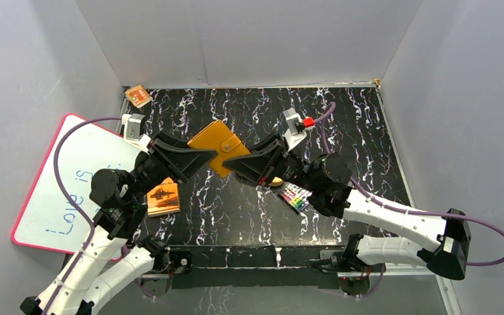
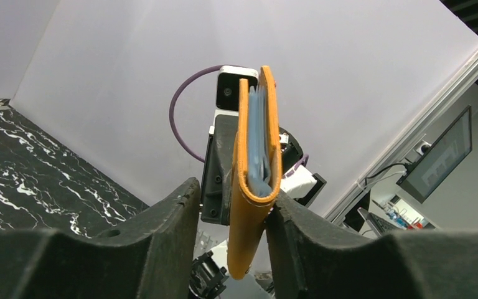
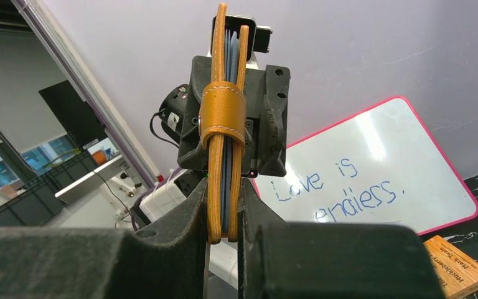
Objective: Put the credit cards into the card holder
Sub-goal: Close the card holder.
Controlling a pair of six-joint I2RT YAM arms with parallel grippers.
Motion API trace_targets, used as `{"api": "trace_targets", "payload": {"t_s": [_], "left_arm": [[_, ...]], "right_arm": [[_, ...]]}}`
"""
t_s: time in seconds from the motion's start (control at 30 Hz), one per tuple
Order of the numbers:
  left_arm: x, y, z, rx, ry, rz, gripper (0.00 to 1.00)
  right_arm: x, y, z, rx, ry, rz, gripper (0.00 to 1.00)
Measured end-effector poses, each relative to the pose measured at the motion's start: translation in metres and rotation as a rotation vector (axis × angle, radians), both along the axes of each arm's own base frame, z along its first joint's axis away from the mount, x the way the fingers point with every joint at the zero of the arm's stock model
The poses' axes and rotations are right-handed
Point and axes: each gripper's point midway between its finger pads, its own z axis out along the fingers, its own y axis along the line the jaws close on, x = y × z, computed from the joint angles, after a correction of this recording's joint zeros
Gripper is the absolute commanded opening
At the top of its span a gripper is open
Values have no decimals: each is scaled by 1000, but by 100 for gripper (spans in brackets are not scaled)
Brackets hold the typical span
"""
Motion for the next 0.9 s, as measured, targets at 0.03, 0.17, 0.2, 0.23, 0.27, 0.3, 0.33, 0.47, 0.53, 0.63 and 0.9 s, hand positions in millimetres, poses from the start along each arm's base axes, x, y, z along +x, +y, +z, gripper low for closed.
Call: {"api": "trace_targets", "payload": {"t_s": [0.03,0.17,0.2,0.23,0.27,0.3,0.33,0.47,0.53,0.63,0.9], "left_arm": [[0,0,0,0,1,-3,29],[-4,-1,1,-4,-12,-20,3],[-4,-1,2,-3,-14,-21,0],[-5,-1,1,-2,-15,-24,0],[-5,-1,1,-1,-18,-27,0],[-5,-1,1,0,-20,-27,0],[-6,-1,0,0,-22,-28,0],[-6,-1,-2,4,-20,-22,0],[-6,1,-7,18,-10,-13,0],[-6,1,-13,37,6,-8,0],[-19,0,-22,73,27,-59,0]], "right_arm": [[0,0,0,0,2,1,0],[2,1,-4,-5,13,-3,0],[1,1,-4,-3,14,-2,0],[2,1,-5,-3,16,-3,0],[2,1,-5,-4,17,-3,0],[2,1,-5,-5,16,-2,0],[2,1,-5,-7,17,-2,4],[2,2,-9,-20,22,-2,40],[1,3,-16,-55,22,0,53],[-1,1,-28,-136,16,-6,53],[-19,-27,-24,-229,-45,3,58]]}}
